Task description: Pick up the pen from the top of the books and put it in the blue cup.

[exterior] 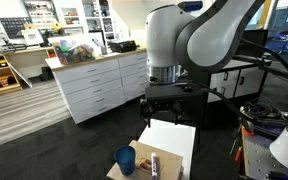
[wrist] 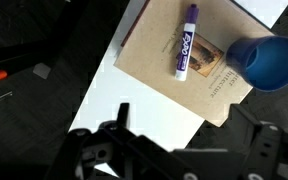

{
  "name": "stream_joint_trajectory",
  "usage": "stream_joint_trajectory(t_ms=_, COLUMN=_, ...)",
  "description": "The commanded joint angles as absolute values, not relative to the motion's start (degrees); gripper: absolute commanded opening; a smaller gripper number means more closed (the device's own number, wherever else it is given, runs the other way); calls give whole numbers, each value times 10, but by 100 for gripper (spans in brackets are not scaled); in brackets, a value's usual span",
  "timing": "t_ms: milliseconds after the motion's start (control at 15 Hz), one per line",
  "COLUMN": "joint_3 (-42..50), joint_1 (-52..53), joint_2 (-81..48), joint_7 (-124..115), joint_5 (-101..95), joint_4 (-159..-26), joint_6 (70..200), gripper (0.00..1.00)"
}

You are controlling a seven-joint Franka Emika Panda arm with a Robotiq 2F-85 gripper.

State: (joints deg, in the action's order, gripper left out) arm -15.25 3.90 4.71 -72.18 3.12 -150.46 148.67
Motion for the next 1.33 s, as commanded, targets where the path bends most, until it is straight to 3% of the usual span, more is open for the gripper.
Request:
stream_joint_trajectory(t_ms=0, joint_3=-142, joint_1=61, joint_2=16, joint_7=-739, joint_5=29, joint_4=-1505, joint_6=1515, gripper=100)
stream_joint_trajectory(t_ms=667, joint_3=-134, joint_1=71, joint_2=13, joint_7=-722, joint_5=31, joint_4=-1504, joint_6=1498, gripper=100)
stream_joint_trajectory(t_ms=1267, joint_3=-120, joint_1=79, joint_2=-22, joint_7=-737, joint_5=14, joint_4=-1509, joint_6=1576, gripper=100)
